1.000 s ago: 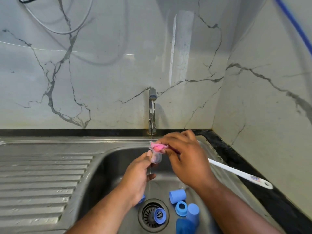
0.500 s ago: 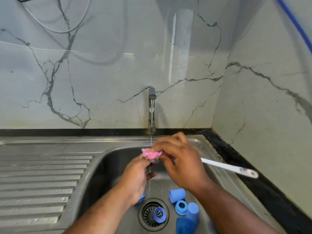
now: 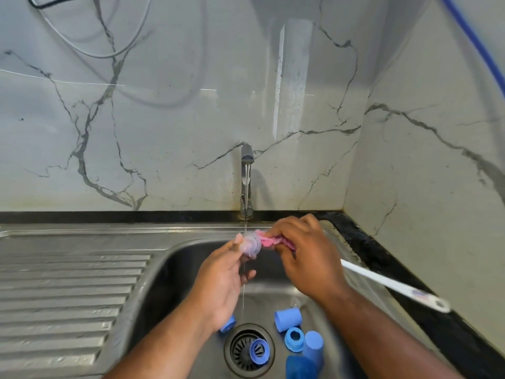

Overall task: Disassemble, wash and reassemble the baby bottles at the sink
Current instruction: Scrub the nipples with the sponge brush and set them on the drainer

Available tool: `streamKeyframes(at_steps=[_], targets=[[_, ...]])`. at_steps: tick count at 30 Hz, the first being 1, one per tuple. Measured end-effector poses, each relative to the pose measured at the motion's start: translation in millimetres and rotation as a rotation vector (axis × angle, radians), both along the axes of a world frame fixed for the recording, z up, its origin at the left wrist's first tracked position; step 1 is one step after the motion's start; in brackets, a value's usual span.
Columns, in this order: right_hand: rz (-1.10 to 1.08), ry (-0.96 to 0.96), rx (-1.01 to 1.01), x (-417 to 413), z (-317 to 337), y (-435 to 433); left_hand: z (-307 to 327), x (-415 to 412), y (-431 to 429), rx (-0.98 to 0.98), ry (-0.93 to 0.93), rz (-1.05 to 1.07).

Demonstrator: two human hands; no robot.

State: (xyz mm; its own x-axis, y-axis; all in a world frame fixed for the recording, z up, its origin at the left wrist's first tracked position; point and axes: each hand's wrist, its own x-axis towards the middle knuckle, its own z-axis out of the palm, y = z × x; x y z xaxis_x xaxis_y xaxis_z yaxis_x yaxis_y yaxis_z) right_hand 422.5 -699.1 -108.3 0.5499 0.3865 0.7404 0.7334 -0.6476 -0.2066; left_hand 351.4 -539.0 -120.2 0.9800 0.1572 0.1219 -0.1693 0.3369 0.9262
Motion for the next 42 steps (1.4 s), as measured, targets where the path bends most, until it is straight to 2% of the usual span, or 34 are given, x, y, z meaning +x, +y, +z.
streamKeyframes(at_steps=[4, 11, 15, 18, 21, 26, 31, 33, 37, 42], targets=[[0.035, -0.051, 0.11, -6, 8, -4, -1, 2, 1, -0.193, 0.1, 0.036], [-0.044, -0.072, 0.241, -10, 10, -3, 0, -1, -3, -0.291, 0.155, 0.082], [-0.026, -0.046, 0.183, -19, 4, 12, 0, -2, -10, -0.331, 0.158, 0.093], [0.07, 0.021, 0.128, -22, -2, 21, 0, -3, -7, -0.379, 0.138, 0.096], [0.142, 0.029, 0.071, -20, -1, 16, -1, -3, -3, -0.326, 0.128, 0.068], [-0.027, -0.024, 0.241, -15, 9, 5, 0, -2, -9, -0.293, 0.147, 0.066], [0.17, 0.055, 0.073, -21, 2, 16, 0, -4, -2, -0.341, 0.115, 0.048], [0.199, 0.059, 0.104, -19, 5, 10, 3, -3, -1, -0.318, 0.1, 0.037], [0.001, -0.016, 0.265, -14, 10, 1, 2, -4, -11, -0.272, 0.113, 0.054], [0.118, 0.039, 0.143, -23, -2, 22, 0, -3, -4, -0.316, 0.075, 0.054]])
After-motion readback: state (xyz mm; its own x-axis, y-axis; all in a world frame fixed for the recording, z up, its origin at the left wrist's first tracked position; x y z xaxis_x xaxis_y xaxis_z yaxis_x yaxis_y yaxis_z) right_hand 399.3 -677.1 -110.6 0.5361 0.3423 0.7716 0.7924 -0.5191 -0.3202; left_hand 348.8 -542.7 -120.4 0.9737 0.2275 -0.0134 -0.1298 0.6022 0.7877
